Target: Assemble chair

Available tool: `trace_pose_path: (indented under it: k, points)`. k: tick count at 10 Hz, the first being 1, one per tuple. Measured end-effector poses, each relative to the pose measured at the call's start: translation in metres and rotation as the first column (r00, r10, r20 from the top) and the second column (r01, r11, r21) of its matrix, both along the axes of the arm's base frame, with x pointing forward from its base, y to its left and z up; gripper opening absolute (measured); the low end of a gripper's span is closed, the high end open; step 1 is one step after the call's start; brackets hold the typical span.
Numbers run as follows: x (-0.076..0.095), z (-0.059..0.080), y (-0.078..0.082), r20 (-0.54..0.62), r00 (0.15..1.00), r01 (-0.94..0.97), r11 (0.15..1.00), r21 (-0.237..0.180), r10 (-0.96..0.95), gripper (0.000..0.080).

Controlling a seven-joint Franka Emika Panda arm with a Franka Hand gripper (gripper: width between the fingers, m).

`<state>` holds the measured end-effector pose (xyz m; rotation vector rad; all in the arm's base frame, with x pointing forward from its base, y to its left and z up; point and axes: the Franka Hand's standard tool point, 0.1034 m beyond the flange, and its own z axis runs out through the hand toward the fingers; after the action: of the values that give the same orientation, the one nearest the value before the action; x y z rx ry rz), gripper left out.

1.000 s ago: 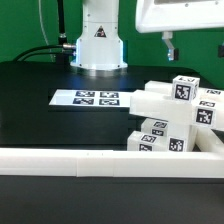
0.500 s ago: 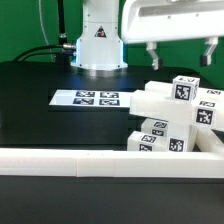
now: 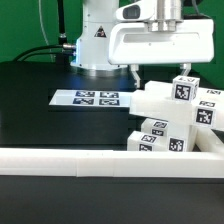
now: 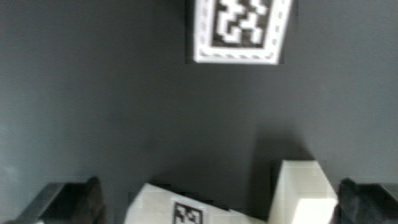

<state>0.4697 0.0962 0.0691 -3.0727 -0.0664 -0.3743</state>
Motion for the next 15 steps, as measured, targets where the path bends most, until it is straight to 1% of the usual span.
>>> trace_pose_path:
  k: [1, 2, 3, 4, 5, 6, 7, 8, 11, 12, 13, 15]
  points:
    - [-0.002, -0.002, 0.0, -0.024, 1.0, 0.0, 1.0, 0.002, 0.0, 0.0649]
    - [-0.002, -0.002, 0.0, -0.023, 1.0, 0.0, 1.0, 0.001, 0.0, 0.0649]
    - [-0.002, -0.005, -0.005, -0.047, 0.999, -0.024, 1.0, -0.004, 0.024, 0.0649]
    - [-0.008, -0.01, -0.002, -0.126, 0.992, -0.026, 1.0, 0.005, 0.026, 0.0649]
    - [-0.009, -0.013, 0.003, -0.193, 0.981, -0.033, 0.999, 0.014, 0.035, 0.0649]
    - [-0.007, -0.017, 0.005, -0.228, 0.973, -0.033, 0.999, 0.019, 0.037, 0.0649]
    - [-0.004, -0.02, 0.009, -0.206, 0.978, -0.027, 1.0, 0.016, 0.03, 0.0649]
    - [-0.006, -0.021, 0.013, -0.209, 0.978, -0.019, 1.0, 0.018, 0.023, 0.0649]
    - [-0.007, -0.022, 0.012, -0.21, 0.977, -0.015, 1.0, 0.017, 0.019, 0.0649]
    - [-0.012, -0.026, 0.016, -0.218, 0.976, -0.009, 1.0, 0.017, 0.013, 0.0649]
    - [-0.019, -0.034, 0.019, -0.214, 0.977, -0.017, 1.0, 0.014, 0.019, 0.0649]
    - [-0.03, -0.047, 0.014, -0.203, 0.979, -0.023, 1.0, 0.002, 0.023, 0.0649]
